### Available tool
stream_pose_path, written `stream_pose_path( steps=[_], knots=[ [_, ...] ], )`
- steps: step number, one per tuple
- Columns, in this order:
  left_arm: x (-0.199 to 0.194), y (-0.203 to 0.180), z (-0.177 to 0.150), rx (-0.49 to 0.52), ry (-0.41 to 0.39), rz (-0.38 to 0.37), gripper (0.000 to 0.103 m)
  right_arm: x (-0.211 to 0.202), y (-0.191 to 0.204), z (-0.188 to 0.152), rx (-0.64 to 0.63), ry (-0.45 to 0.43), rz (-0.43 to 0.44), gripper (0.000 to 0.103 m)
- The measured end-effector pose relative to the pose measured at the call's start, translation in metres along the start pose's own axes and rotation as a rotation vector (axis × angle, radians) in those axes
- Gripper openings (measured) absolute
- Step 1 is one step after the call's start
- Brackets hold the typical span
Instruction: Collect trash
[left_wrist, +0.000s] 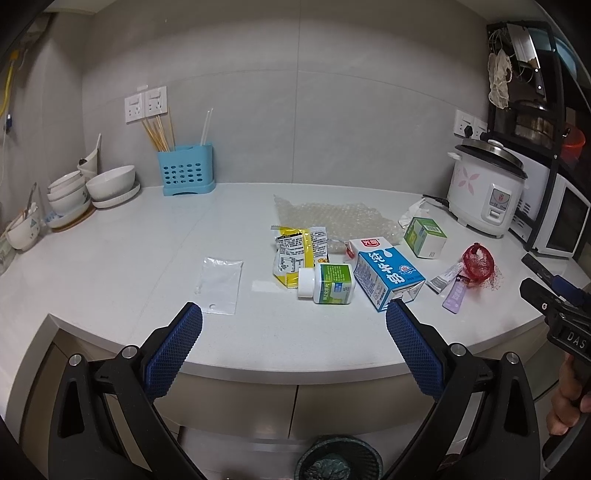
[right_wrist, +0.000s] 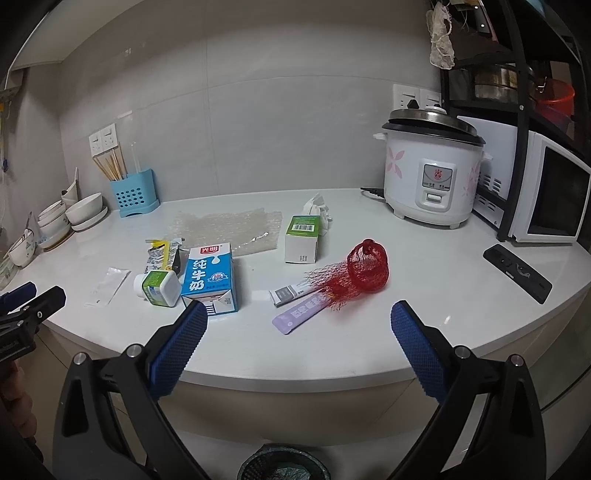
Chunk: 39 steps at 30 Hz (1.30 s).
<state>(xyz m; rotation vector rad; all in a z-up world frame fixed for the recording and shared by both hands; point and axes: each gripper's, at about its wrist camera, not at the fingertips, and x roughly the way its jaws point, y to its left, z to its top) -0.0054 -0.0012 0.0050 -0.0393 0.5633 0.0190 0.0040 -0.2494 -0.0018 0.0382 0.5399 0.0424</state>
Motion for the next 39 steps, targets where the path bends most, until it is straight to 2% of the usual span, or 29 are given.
stream_pose_path(
  steps=[15,39],
  knots=[
    [-0.0008,-0.0029,0.0016,0.003,-0.008,0.021,0.097,0.0018,-0.0021,-0.0009,0.005,0.009,0.004,0.096],
    [-0.0041,-0.0082,-0.0035,0.007,-0.003,0.013,0.097,-0.0005,0.0013,-0.0036,-0.001,0.011,0.001,0.096]
  ],
)
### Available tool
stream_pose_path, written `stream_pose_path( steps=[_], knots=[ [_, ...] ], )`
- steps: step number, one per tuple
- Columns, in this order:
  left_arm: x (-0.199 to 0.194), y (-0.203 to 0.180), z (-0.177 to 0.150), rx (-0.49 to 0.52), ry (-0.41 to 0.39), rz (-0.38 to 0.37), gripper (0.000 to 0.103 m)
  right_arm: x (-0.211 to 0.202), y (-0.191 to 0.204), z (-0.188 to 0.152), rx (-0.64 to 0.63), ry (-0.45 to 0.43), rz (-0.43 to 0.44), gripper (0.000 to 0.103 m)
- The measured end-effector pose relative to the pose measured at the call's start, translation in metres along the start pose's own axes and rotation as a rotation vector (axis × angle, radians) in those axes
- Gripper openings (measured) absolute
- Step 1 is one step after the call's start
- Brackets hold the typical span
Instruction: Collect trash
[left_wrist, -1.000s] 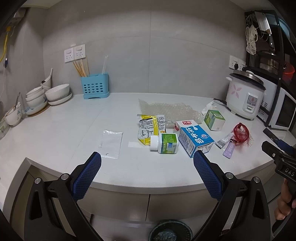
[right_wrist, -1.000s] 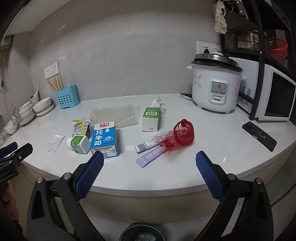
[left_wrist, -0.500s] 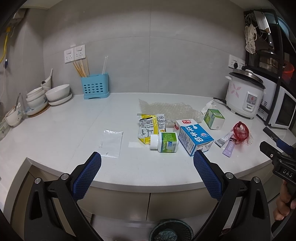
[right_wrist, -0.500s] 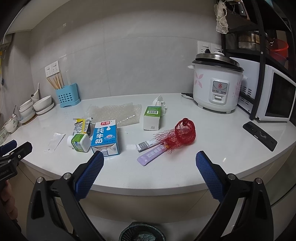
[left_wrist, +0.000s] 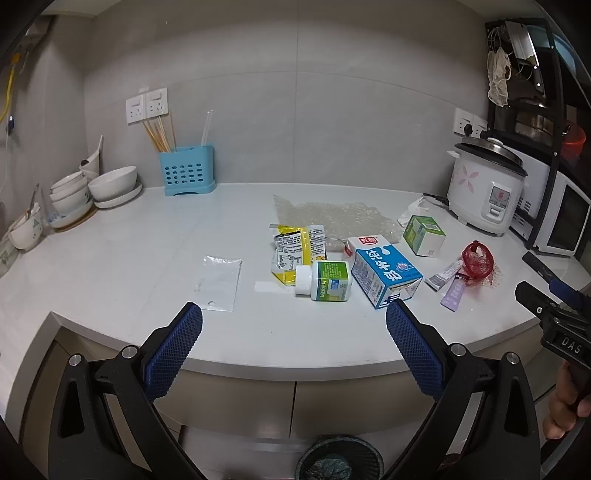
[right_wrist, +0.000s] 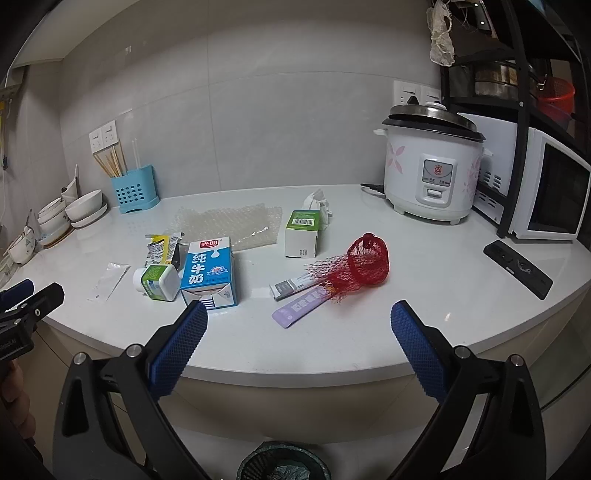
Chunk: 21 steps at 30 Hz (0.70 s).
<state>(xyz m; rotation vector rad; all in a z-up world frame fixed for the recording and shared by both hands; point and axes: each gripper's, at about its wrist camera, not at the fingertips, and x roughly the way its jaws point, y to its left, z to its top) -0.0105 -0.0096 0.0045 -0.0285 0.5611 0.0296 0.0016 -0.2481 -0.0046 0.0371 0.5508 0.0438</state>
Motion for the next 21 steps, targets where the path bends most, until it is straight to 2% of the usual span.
stream_pose_path(
  steps=[10,21],
  knots=[
    [0.015,-0.001,0.004,-0.009,0.018,-0.007,0.097,0.009,-0.003,0.005,-0.004,0.008,-0.003,0.096],
    [0.086,-0.011,0.038,-0.015,0.113,0.012,0.097,0.077,-0.024,0.04,-0.012,0.101,-0.07,0.096]
  ],
)
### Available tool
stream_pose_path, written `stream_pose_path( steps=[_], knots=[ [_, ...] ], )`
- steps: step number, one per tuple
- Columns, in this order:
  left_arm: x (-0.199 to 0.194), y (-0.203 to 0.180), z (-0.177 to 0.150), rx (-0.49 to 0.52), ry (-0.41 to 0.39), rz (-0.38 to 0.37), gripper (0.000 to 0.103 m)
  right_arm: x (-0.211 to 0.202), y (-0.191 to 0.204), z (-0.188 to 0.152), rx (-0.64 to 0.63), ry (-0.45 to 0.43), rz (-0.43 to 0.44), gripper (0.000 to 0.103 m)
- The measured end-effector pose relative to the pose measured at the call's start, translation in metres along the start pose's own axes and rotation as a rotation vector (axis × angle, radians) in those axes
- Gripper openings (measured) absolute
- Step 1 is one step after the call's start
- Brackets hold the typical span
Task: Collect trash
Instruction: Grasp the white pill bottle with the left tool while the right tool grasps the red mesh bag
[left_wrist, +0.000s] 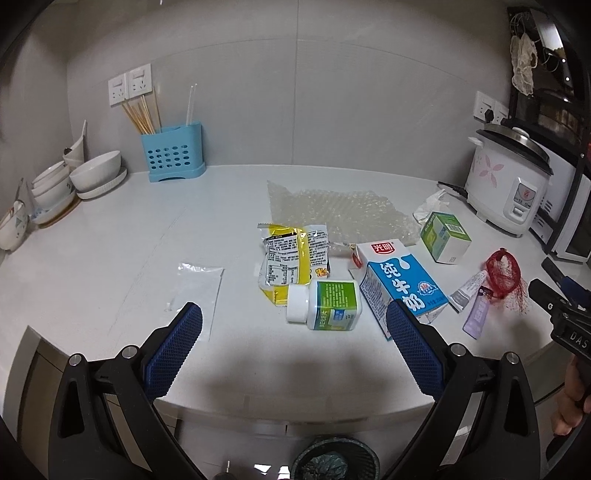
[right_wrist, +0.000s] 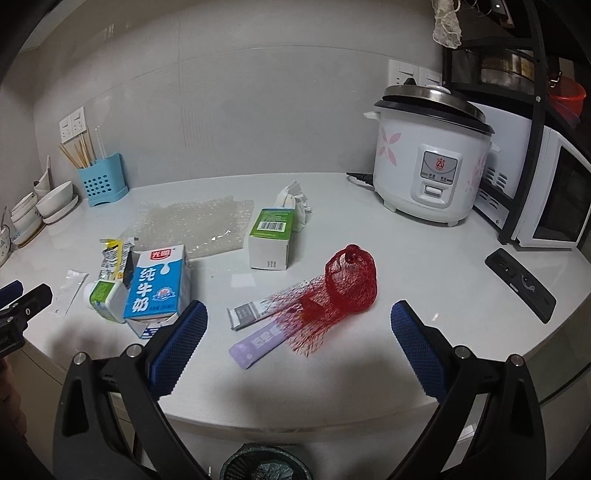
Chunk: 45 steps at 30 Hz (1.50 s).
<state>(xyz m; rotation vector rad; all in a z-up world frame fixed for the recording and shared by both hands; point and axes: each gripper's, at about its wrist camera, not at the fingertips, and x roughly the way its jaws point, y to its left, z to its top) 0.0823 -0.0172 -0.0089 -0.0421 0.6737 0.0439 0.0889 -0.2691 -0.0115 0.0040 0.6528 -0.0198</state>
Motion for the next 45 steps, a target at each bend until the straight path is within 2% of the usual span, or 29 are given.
stream_pose_path(
  steps=[6,11,17,21,27,32,34,35,41,45],
  knots=[
    [0.045,-0.015,0.02,-0.009,0.085,0.003,0.097,0.051,-0.013,0.019,0.015,0.105,-0.013,0.096],
    [0.071,-0.025,0.02,0.014,0.125,0.007,0.097,0.085,-0.028,0.02,0.049,0.178,-0.008,0.096],
    [0.093,-0.027,0.012,0.016,0.166,0.007,0.097,0.11,-0.038,0.021,0.086,0.247,0.012,0.096],
    [0.101,-0.029,0.008,0.025,0.183,0.008,0.097,0.116,-0.034,0.021,0.091,0.261,0.027,0.094],
    [0.105,-0.031,0.007,0.033,0.196,0.014,0.095,0.125,-0.034,0.015,0.099,0.308,0.016,0.078],
    [0.103,-0.032,0.005,0.03,0.212,0.004,0.082,0.122,-0.037,0.014,0.109,0.323,0.019,0.06],
    [0.104,-0.033,0.003,0.031,0.24,0.003,0.069,0.121,-0.038,0.014,0.111,0.324,0.019,0.054],
    [0.105,-0.033,0.002,0.032,0.249,-0.003,0.067,0.12,-0.038,0.014,0.113,0.326,0.019,0.05],
    [0.102,-0.029,0.0,0.014,0.253,-0.021,0.066,0.118,-0.038,0.014,0.108,0.323,0.015,0.034],
    [0.096,-0.03,0.001,0.018,0.237,-0.022,0.066,0.115,-0.038,0.014,0.101,0.314,0.009,0.028]
  ],
)
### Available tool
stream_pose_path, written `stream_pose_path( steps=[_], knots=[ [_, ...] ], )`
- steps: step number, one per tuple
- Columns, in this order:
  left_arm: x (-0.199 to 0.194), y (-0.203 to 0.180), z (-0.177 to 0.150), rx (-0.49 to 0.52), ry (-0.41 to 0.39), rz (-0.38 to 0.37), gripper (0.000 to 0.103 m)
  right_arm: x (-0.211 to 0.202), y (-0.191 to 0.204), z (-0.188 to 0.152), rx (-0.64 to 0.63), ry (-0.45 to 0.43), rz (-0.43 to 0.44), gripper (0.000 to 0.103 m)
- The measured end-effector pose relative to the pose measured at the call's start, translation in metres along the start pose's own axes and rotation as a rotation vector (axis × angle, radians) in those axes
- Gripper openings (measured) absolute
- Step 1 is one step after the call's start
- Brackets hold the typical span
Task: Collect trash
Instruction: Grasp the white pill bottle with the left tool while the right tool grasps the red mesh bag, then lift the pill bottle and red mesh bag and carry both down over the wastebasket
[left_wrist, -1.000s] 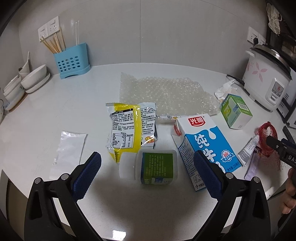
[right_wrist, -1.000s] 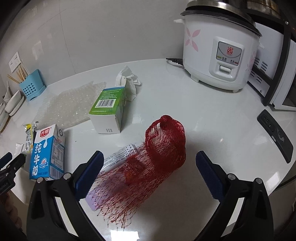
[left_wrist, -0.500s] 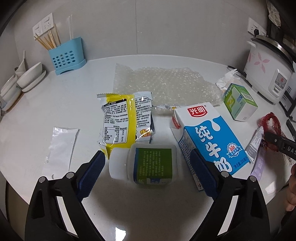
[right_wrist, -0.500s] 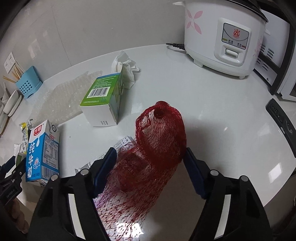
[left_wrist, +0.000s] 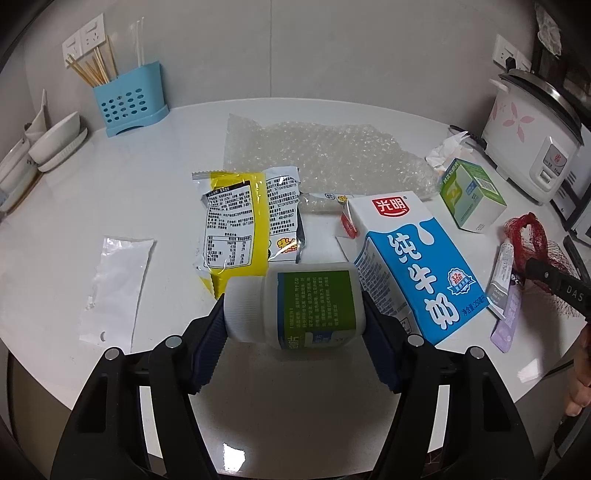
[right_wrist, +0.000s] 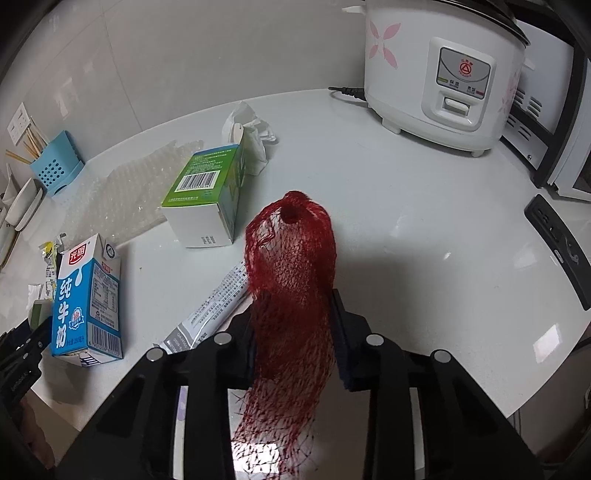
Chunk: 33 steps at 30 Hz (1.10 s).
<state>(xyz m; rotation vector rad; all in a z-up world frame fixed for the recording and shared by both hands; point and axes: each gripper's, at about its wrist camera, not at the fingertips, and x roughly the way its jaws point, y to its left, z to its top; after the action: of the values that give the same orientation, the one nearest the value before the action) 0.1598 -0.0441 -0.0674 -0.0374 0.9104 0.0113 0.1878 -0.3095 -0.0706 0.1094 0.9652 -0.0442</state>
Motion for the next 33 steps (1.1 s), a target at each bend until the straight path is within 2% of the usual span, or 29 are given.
stream_pose_path(
  steps=[5,14,23,33],
  knots=[
    [-0.01,-0.001,0.0,0.007,-0.019,0.002,0.066,-0.005,-0.003,-0.002,0.003,-0.012,-0.001,0.019],
    [-0.033,0.003,-0.004,0.002,-0.051,0.005,0.066,-0.028,-0.004,-0.008,0.011,-0.071,-0.015,0.008],
    [-0.066,0.011,-0.015,-0.006,-0.087,0.001,0.066,-0.064,-0.002,-0.019,0.002,-0.124,-0.001,0.007],
    [-0.113,0.023,-0.051,-0.028,-0.121,-0.014,0.066,-0.115,0.011,-0.066,-0.056,-0.213,0.055,0.007]
  ],
)
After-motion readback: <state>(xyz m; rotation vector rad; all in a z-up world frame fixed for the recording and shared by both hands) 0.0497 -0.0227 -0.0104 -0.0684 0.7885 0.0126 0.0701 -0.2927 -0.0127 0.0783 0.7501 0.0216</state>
